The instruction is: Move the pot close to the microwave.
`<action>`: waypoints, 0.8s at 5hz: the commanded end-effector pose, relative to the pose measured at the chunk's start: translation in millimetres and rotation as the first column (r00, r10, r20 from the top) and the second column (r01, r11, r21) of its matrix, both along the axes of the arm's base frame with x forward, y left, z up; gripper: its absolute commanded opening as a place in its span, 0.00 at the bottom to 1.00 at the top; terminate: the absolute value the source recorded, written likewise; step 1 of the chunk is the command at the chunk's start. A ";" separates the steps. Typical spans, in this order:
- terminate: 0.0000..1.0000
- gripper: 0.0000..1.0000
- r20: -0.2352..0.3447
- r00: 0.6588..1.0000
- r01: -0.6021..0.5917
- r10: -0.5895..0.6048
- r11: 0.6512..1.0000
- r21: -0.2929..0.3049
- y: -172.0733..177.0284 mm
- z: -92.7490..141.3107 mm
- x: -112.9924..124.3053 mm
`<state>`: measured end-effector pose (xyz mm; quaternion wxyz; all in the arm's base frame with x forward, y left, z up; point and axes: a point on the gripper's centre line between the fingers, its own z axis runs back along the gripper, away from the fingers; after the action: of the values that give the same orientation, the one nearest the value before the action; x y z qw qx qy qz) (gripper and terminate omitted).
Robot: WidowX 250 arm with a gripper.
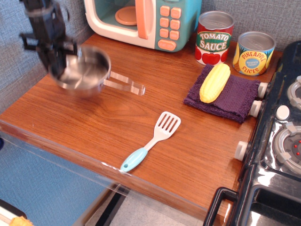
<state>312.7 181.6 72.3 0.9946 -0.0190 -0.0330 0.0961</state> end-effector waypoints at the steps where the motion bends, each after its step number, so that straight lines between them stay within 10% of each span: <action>1: 0.00 0.00 0.065 0.997 0.046 -0.046 0.999 -0.002 20.2 16.9 56.9; 4: 0.00 0.00 -0.059 0.977 0.209 -0.205 0.976 0.060 19.7 -36.2 91.3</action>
<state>398.6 200.5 16.2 0.9999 0.0010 0.0160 -0.0063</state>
